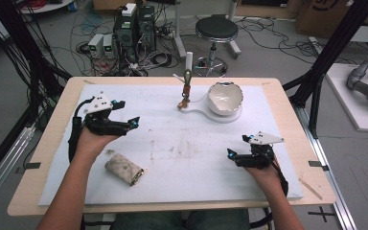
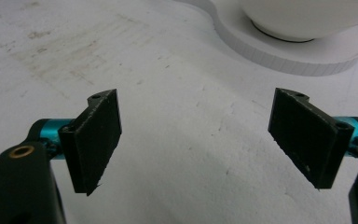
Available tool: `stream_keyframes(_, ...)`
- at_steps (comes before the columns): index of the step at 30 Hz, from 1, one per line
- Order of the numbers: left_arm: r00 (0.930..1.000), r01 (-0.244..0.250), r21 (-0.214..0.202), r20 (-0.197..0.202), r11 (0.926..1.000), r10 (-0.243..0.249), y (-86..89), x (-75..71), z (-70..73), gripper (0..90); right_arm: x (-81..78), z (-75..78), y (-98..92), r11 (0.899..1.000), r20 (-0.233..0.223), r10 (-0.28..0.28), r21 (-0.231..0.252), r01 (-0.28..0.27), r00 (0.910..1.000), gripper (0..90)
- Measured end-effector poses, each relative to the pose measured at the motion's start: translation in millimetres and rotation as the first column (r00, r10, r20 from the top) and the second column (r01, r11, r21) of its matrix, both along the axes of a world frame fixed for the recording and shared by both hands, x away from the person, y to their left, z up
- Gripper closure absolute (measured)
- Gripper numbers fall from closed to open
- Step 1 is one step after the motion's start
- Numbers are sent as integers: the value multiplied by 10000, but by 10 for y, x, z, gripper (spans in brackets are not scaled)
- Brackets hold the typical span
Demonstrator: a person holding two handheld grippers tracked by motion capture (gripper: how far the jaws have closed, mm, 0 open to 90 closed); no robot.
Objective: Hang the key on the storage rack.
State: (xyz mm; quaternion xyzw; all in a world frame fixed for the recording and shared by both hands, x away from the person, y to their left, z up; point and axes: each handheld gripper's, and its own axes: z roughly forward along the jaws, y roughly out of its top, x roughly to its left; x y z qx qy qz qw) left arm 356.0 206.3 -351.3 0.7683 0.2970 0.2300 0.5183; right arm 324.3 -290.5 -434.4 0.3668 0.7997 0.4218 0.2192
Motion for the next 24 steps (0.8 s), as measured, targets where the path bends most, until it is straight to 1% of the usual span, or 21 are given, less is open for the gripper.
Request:
stream_keyframes(3, 9999, -87, -224, -67, 9997, 85, 123, -30, -110, 194, 7, 1, -37, 9999, -4, -155, 73, 155, 9999, 173)
stream_keyframes(4, 10000, -54, -423, -41, 9991, 52, 155, -33, -138, 192, 7, 1, -49, 9998, -6, -187, 95, 187, 9998, 173)
stream_keyframes(6, 9993, 339, -872, 212, 9956, -321, 227, -42, -188, 160, 11, -1, -71, 9996, -18, -258, 108, 259, 9997, 173)
stream_keyframes(7, 9985, 477, -1064, 310, 9932, -447, 250, -54, -220, 160, 16, 0, -80, 9996, 14, -272, 105, 272, 9996, 173)
stream_keyframes(8, 9980, 560, -1150, 371, 9918, -520, 271, -62, -260, 160, 20, 2, -86, 9995, 26, -299, 138, 298, 9996, 173)
stream_keyframes(12, 9986, 529, -1189, 47, 9915, -528, 354, -78, -403, 147, 35, 5, -95, 9991, 51, -380, 207, 378, 9993, 173)
stream_keyframes(14, 9989, 468, -1115, -28, 9927, -474, 391, -89, -442, 143, 42, 6, -95, 9991, 41, -374, 219, 373, 9993, 173)
stream_keyframes(18, 9990, 435, -1112, -66, 9928, -445, 462, -98, -463, 131, 58, -4, -97, 9989, 1, -407, 234, 407, 9992, 173)
stream_keyframes(20, 9993, 348, -1256, -63, 9915, -358, 495, -106, -468, 131, 60, -5, -98, 9988, -14, -412, 250, 412, 9991, 173)
stream_keyframes(24, 9999, 132, -1352, -18, 9907, -136, 571, -122, -478, 131, 70, -7, -101, 9988, 17, -418, 264, 418, 9991, 173)
